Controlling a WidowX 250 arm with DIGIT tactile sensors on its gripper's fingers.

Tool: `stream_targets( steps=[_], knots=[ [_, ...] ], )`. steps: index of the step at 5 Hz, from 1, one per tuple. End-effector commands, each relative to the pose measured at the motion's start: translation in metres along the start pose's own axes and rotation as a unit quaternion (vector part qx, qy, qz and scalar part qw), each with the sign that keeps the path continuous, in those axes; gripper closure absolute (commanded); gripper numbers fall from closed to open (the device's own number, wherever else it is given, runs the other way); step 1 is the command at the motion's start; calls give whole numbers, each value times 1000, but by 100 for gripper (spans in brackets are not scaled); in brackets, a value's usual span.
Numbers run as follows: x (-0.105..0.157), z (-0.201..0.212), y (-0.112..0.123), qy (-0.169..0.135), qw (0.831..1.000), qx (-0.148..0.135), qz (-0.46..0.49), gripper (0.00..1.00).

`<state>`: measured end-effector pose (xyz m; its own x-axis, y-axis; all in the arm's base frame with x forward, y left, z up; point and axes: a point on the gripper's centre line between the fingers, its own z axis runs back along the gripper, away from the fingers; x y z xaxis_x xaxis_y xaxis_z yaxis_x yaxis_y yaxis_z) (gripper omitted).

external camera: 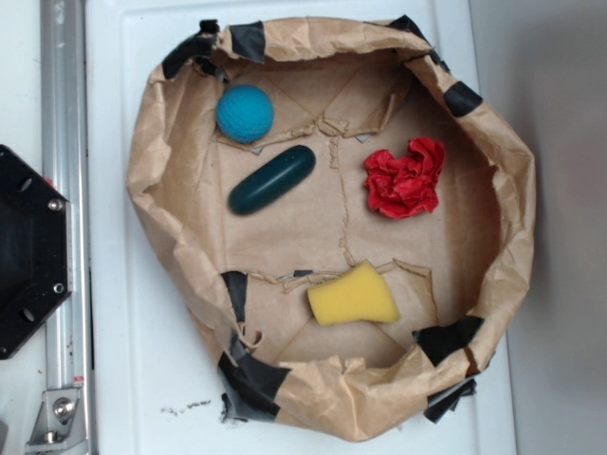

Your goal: Grab the plastic pickle.

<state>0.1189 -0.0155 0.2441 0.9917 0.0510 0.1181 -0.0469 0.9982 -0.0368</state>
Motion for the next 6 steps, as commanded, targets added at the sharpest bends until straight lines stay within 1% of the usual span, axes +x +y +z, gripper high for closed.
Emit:
stream_targets(
  steps=[1,2,3,4,5,6],
  knots=[
    [0,0,0,0,1000,0,0,0],
    [43,-31,11,-48,991,-58,108,0],
    [86,-87,25,-42,982,-98,156,0],
    [109,-134,41,-35,979,-80,186,0],
    [96,-184,61,15,972,-20,233,0],
    [81,-213,80,65,971,32,228,0]
  ],
)
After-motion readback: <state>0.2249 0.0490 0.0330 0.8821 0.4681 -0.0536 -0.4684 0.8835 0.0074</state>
